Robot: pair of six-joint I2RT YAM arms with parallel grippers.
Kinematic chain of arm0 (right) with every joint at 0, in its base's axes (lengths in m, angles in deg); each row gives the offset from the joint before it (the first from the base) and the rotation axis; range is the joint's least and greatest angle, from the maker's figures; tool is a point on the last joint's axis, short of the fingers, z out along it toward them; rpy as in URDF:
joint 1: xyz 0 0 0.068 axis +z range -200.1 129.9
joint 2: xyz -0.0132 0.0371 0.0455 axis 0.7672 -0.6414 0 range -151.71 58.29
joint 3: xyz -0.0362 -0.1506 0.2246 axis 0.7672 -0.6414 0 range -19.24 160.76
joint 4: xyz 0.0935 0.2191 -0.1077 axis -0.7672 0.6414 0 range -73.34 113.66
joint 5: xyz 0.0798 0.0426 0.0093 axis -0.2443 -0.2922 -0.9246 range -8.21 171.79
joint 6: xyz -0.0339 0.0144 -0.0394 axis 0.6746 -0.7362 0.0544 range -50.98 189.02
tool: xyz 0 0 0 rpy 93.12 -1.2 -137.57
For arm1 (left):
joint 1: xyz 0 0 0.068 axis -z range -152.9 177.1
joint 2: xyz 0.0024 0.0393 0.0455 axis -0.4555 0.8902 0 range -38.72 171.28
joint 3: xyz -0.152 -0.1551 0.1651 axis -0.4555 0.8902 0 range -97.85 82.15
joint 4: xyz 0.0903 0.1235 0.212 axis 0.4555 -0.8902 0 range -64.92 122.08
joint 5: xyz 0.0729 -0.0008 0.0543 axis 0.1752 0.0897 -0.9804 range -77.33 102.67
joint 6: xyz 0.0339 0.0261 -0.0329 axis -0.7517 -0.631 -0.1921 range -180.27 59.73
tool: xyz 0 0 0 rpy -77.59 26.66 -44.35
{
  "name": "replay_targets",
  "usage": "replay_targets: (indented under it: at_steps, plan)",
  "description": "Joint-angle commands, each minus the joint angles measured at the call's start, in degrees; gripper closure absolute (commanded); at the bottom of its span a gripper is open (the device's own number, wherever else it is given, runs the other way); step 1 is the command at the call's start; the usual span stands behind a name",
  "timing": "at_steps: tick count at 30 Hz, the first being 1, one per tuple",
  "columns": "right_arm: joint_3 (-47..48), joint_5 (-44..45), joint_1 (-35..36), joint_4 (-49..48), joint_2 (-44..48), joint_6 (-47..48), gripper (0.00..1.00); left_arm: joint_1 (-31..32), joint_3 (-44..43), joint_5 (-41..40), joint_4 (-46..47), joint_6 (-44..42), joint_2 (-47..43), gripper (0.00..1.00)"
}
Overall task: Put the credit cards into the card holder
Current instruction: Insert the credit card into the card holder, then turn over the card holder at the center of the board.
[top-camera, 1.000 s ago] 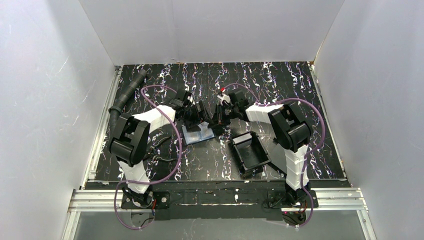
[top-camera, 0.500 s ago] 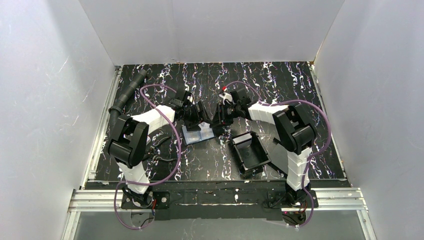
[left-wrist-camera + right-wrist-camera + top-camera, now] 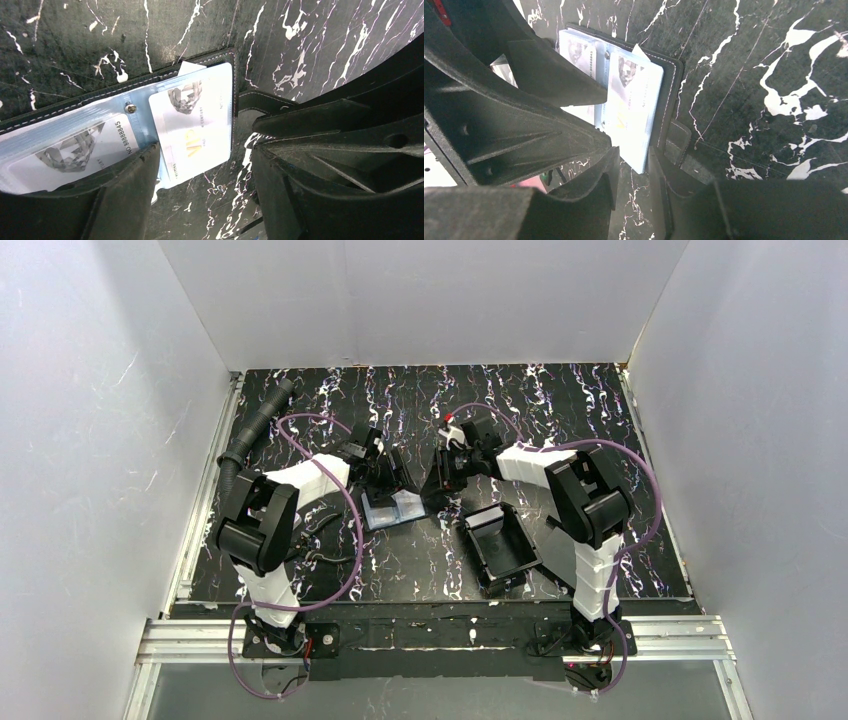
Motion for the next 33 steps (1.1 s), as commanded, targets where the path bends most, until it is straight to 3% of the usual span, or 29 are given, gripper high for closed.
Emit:
replay_targets:
  at_steps: [1, 6, 11, 24, 33]
  plan:
    - [1.18, -1.82, 0.18, -0.14, -0.66, 0.19, 0.63, 0.08, 0.42, 0.25, 1.06, 0.40, 1.43, 0.38]
    - [1.41, -2.31, 0.36, -1.79, -1.27, -0.02, 0.62, 0.08, 0.20, -0.09, 1.09, 0.27, 2.06, 0.56]
    - [1.37, -2.03, 0.36, -1.93, -1.58, 0.04, 0.64, 0.08, 0.51, -0.03, 0.95, 0.08, 2.94, 0.66]
    - [0.49, 1.90, 0.31, 2.61, 0.05, 2.40, 0.63, 0.00, 1.92, -0.12, 0.99, 0.09, 2.77, 0.68]
    - [-0.50, -2.74, 0.88, -3.94, 0.04, -2.31, 0.65, -0.01, 1.89, 0.06, 1.14, 0.12, 2.86, 0.68]
